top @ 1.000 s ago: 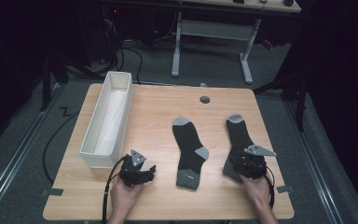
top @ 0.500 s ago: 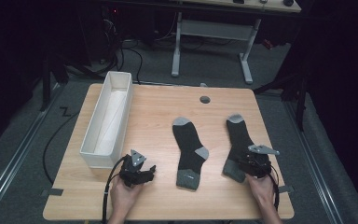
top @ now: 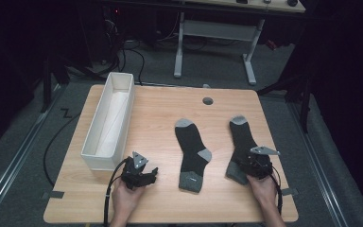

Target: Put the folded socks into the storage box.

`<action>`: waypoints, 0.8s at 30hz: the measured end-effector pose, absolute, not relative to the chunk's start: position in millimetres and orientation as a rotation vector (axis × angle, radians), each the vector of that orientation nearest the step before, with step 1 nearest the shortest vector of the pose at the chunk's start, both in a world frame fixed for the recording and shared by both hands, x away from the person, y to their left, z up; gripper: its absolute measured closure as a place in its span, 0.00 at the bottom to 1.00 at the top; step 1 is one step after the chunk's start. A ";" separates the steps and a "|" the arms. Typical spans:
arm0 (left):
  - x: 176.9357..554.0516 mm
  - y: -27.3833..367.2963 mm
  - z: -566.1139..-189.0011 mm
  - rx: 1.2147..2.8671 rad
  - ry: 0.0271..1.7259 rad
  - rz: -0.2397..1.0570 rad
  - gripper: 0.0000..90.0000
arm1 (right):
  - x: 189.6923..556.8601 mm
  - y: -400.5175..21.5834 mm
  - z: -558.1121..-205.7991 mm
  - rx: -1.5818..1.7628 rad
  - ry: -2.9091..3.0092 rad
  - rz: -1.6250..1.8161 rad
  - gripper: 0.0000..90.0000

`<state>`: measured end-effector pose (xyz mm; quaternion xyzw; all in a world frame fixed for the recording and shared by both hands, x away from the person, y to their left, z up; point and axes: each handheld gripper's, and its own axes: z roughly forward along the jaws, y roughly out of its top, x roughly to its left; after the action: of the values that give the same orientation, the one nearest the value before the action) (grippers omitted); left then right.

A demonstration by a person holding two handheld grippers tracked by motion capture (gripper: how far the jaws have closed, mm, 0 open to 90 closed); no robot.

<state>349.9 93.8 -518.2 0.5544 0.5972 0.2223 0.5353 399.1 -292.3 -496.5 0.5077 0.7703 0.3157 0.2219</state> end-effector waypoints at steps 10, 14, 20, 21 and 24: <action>349.7 93.8 -518.2 1.320 1.422 0.530 0.33 | 399.2 -294.1 -495.3 1.392 2.150 0.871 0.78; 349.7 93.8 -518.2 1.321 1.422 0.530 0.33 | 399.5 -294.9 -494.6 1.396 2.157 0.873 0.82; 349.8 93.8 -518.2 1.320 1.422 0.530 0.33 | 401.3 -294.5 -492.5 1.391 2.180 0.865 0.85; 349.8 93.8 -518.2 1.321 1.422 0.530 0.33 | 401.5 -295.5 -492.5 1.394 2.182 0.874 0.85; 349.8 93.8 -518.1 1.320 1.422 0.529 0.33 | 401.3 -296.3 -492.0 1.385 2.181 0.879 0.86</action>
<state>349.8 93.8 -518.1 0.5543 0.5972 0.2223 0.5354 401.3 -296.3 -492.0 0.4967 0.7823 0.3154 0.2048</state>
